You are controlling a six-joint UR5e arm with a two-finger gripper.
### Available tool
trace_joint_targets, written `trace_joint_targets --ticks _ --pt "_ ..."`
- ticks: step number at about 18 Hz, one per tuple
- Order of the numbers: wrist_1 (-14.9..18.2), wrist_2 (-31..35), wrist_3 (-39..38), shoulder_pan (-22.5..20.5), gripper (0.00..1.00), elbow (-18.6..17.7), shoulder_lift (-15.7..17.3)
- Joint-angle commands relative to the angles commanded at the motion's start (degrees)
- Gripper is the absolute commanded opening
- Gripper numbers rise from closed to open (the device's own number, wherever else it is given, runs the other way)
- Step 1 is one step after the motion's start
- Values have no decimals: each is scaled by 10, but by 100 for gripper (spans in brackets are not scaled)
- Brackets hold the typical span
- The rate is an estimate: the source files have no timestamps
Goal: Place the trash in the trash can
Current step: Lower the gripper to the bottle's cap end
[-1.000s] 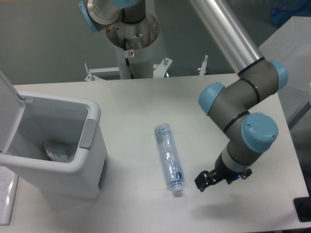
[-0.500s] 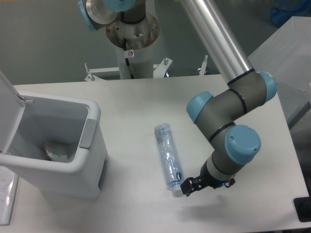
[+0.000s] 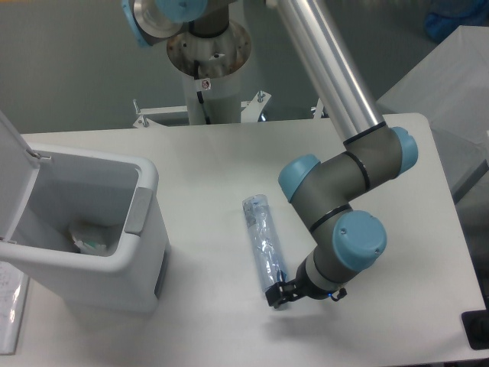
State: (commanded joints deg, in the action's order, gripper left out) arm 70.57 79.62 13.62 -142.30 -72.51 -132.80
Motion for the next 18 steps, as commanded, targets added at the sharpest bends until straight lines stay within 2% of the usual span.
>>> trace_joint_targets --ticks 3,4,7,8,10,15,18 --pt "0 2 3 7 99 -1 -2" --pt "1 2 3 9 85 -1 -3" --pt "6 2 4 10 57 0 -4" --pt "5 2 4 12 41 1 -4" --pt "5 3 5 13 26 1 -4" --pt "4 3 6 13 2 6 -4" --pt "6 16 9 13 0 7 0"
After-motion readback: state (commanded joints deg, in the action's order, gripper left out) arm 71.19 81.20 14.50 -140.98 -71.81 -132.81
